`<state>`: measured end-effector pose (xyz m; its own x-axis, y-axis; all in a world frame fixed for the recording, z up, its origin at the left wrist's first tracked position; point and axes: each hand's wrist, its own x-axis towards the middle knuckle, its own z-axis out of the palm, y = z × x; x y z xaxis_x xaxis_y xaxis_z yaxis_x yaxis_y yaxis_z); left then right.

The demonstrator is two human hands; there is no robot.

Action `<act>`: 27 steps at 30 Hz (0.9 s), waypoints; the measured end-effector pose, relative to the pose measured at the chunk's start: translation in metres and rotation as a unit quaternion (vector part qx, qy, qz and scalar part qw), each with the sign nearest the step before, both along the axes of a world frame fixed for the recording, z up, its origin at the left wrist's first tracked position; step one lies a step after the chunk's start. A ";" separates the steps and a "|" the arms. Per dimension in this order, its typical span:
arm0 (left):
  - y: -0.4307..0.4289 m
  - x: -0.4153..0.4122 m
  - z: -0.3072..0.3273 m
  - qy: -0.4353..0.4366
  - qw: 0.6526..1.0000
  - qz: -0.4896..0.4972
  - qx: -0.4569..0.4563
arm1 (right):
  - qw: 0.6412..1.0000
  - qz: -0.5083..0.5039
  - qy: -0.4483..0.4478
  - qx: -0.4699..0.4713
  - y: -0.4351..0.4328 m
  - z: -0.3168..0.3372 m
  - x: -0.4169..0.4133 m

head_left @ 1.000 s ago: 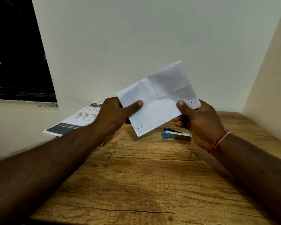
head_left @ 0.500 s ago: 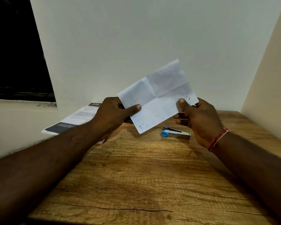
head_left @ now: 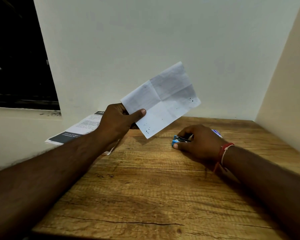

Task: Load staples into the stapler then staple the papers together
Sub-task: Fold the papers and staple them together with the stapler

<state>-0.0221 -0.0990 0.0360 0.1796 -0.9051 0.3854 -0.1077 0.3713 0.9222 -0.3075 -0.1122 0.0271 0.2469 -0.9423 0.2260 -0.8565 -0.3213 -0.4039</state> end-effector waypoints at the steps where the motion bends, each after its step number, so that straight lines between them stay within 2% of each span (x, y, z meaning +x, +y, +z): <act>1: 0.000 0.000 0.000 -0.001 1.000 0.002 -0.002 | 1.000 0.000 0.002 -0.002 0.000 0.000 0.000; 13: 0.001 -0.002 0.000 -0.011 1.000 0.012 -0.015 | 0.999 0.048 -0.025 -0.002 -0.002 -0.008 0.004; 14: 0.001 -0.002 0.000 -0.011 1.000 0.012 -0.016 | 0.995 0.062 -0.078 0.003 -0.004 -0.012 0.005; 15: 0.001 -0.002 0.000 -0.011 1.000 0.012 -0.018 | 0.981 0.086 -0.173 0.028 -0.004 -0.015 0.007; 16: 0.001 -0.001 0.000 -0.012 1.000 0.015 -0.019 | 0.953 0.106 -0.275 0.064 -0.003 -0.016 0.010; 18: 0.000 0.000 0.000 -0.015 0.999 0.024 -0.022 | 0.915 0.119 -0.375 0.086 -0.003 -0.013 0.012; 22: 0.000 0.000 0.001 -0.013 0.999 0.024 -0.027 | 0.877 0.134 -0.445 0.126 0.001 -0.009 0.016; 27: 0.004 -0.004 0.001 -0.016 0.999 0.015 -0.027 | 0.849 0.160 -0.477 0.162 0.007 -0.008 0.017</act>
<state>-0.0263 -0.0952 0.0373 0.1934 -0.8773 0.4393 -0.1493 0.4163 0.8969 -0.2901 -0.1056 0.0186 0.3512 -0.9127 0.2086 0.0207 -0.2152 -0.9763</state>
